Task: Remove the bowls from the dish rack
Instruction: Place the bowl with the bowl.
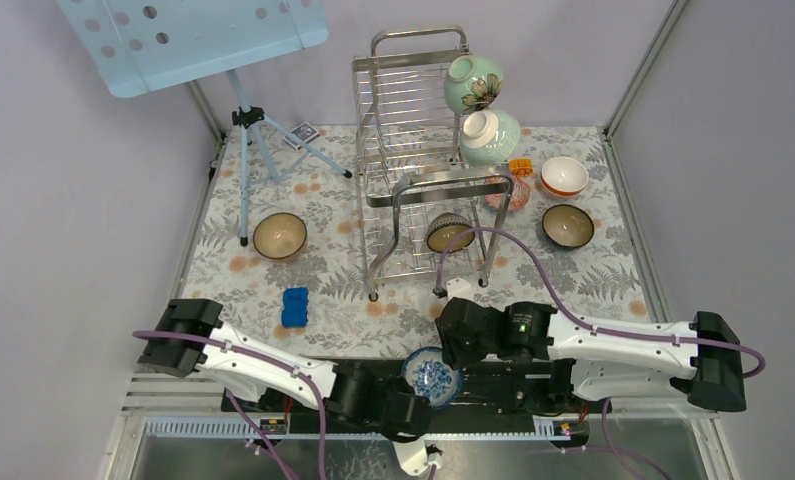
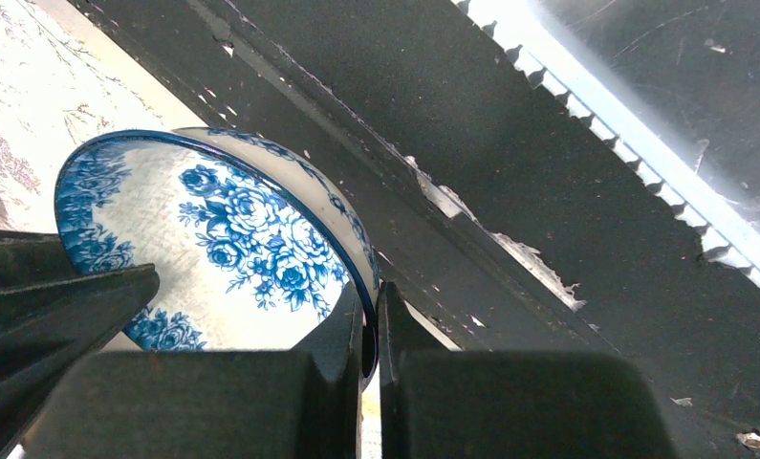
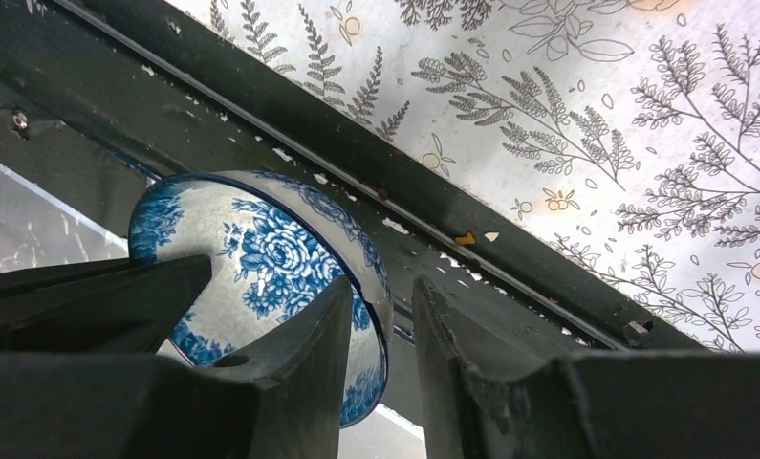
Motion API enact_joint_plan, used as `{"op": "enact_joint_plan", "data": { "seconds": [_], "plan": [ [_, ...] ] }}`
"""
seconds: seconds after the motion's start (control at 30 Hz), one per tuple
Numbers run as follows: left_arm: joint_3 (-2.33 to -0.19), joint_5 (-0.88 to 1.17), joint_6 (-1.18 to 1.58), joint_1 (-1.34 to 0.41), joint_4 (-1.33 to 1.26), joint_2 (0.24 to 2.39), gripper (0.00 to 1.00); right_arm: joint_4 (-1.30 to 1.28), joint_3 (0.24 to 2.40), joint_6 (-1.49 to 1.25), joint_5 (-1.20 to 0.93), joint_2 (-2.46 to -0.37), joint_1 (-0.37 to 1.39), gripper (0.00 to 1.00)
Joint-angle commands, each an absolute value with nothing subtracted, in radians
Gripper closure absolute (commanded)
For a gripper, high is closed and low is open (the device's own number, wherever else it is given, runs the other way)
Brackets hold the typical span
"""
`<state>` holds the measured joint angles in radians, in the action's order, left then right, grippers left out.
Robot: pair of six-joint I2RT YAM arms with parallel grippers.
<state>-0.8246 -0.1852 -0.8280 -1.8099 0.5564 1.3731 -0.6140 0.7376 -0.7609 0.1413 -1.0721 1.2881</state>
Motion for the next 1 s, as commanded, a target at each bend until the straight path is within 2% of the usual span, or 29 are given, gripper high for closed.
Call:
{"op": "enact_joint_plan", "data": {
  "seconds": [0.0, 0.13, 0.37, 0.43, 0.53, 0.57, 0.6, 0.63, 0.7, 0.73, 0.77, 0.97],
  "plan": [
    [-0.884, -0.179, -0.807, -1.806, 0.534, 1.324, 1.00, -0.589, 0.730, -0.794, 0.179, -1.082, 1.316, 0.64],
    [-0.902, -0.166, -0.794, -1.805, 0.537, 1.324, 1.00, -0.602, 0.732, -0.798, 0.192, -1.099, 1.332, 0.64],
    [-0.919, -0.161, -0.774, -1.806, 0.544, 1.331, 1.00, -0.618, 0.733, -0.812, 0.225, -1.094, 1.349, 0.83],
    [-0.927, -0.160, -0.755, -1.805, 0.545, 1.338, 1.00, -0.630, 0.737, -0.820, 0.243, -1.085, 1.349, 0.97],
    [-0.963, -0.134, -0.695, -1.805, 0.570, 1.358, 1.00, -0.671, 0.747, -0.852, 0.293, -1.060, 1.351, 1.00],
    [-0.975, -0.130, -0.671, -1.805, 0.574, 1.364, 0.94, -0.680, 0.747, -0.862, 0.307, -1.046, 1.351, 1.00],
    [-0.985, -0.127, -0.652, -1.805, 0.577, 1.368, 0.80, -0.687, 0.747, -0.874, 0.323, -1.032, 1.351, 1.00],
    [-0.991, -0.128, -0.634, -1.806, 0.579, 1.369, 0.62, -0.698, 0.749, -0.881, 0.339, -1.017, 1.351, 1.00],
    [-0.995, -0.137, -0.609, -1.807, 0.575, 1.361, 0.35, -0.729, 0.756, -0.890, 0.371, -0.987, 1.351, 1.00],
    [-0.993, -0.149, -0.597, -1.808, 0.567, 1.353, 0.10, -0.744, 0.761, -0.892, 0.384, -0.977, 1.351, 1.00],
    [-0.988, -0.167, -0.584, -1.809, 0.557, 1.342, 0.02, -0.761, 0.768, -0.895, 0.399, -0.968, 1.351, 1.00],
    [-0.956, -0.289, -0.488, -1.809, 0.539, 1.257, 0.01, -0.864, 0.793, -0.931, 0.507, -0.942, 1.351, 1.00]
  ]
}}
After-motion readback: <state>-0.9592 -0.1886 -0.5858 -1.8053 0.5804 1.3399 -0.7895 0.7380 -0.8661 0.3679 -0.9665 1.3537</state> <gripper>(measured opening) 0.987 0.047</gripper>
